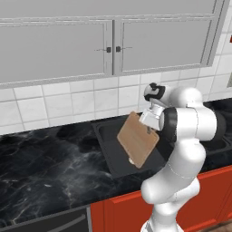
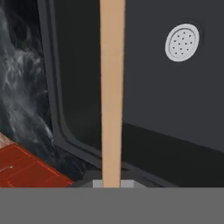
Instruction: Move the cutting board and knife to the sink. Then move spray from the cabinet to the counter.
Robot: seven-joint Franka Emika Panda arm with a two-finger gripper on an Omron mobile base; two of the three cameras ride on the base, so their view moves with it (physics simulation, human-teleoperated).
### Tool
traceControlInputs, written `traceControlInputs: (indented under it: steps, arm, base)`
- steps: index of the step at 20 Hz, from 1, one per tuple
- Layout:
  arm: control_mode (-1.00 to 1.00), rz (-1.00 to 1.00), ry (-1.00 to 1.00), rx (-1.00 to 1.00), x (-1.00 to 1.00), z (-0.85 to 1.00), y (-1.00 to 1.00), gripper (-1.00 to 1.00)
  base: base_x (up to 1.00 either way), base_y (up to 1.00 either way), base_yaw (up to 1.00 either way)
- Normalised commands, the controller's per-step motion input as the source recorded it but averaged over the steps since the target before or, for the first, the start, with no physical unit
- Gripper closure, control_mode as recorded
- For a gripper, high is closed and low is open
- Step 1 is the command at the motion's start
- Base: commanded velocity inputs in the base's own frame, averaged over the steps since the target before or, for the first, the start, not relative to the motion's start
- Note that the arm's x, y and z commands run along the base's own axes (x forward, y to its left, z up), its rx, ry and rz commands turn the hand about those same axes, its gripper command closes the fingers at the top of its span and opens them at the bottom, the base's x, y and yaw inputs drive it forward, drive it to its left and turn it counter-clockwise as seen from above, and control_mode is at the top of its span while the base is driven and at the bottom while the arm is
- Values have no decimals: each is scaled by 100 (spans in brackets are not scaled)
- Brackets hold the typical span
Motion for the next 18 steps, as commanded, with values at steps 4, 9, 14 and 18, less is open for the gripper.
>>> traceControlInputs:
  steps: [4, 9, 14, 18]
  arm:
    - [-100, -19, -16, -7, 35, -18, 5, 100]
    - [-100, -17, -9, -4, 19, -32, 12, 100]
    - [-100, -11, -5, 0, 11, -42, 23, 100]
    - [-100, -1, -2, 0, 8, -41, 20, 100]
  base:
    - [0, 0, 0]
    - [0, 0, 0]
    - [0, 0, 0]
    - [0, 0, 0]
